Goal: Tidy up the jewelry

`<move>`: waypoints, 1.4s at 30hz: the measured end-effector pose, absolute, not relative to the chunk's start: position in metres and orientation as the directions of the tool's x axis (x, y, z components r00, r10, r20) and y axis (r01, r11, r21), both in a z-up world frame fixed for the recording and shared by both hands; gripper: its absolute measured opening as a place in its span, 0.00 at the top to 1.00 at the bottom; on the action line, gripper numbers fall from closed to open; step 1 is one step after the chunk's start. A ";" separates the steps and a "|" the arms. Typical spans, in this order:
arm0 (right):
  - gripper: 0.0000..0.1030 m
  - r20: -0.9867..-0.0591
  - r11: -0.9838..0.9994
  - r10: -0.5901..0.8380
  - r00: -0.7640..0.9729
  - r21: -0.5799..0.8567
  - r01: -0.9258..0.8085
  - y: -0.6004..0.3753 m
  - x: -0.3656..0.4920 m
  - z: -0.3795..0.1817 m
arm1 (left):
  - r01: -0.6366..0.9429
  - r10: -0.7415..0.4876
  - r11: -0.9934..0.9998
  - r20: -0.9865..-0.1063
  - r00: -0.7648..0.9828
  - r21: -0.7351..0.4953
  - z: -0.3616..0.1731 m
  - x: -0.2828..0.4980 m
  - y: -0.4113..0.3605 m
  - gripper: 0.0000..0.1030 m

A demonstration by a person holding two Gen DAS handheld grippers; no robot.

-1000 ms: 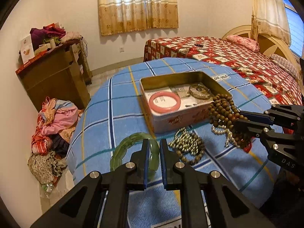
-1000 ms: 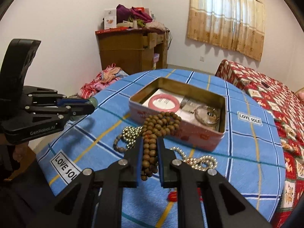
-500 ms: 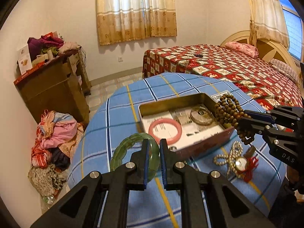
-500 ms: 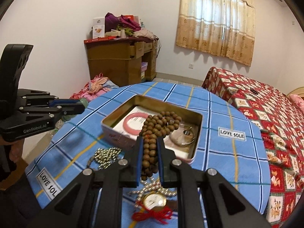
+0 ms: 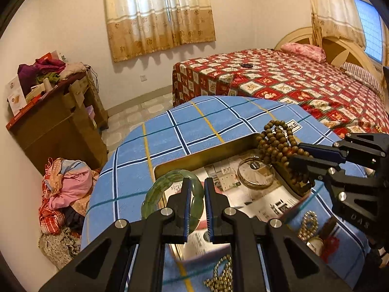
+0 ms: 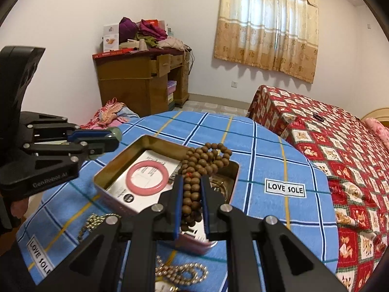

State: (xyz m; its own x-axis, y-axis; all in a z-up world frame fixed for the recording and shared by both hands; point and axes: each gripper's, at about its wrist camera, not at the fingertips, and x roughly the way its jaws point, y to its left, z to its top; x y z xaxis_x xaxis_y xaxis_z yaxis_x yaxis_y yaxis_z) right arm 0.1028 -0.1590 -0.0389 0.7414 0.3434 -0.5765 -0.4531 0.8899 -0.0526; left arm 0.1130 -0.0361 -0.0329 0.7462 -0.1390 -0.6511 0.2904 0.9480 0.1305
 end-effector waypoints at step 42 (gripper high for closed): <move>0.62 -0.647 0.904 0.301 0.701 -0.040 -0.425 -0.157 0.144 -0.074 | 0.271 -0.081 0.949 -0.701 0.709 0.164 -0.067 0.147 -0.045 0.50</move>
State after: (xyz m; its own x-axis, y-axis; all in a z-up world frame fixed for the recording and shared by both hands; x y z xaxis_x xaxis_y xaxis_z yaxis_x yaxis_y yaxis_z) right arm 0.1437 -0.1568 -0.0742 0.7006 0.3009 -0.6470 -0.4252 0.9042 -0.0399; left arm 0.1465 -0.0450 -0.0673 0.7088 -0.0813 -0.7007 0.2709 0.9485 0.1640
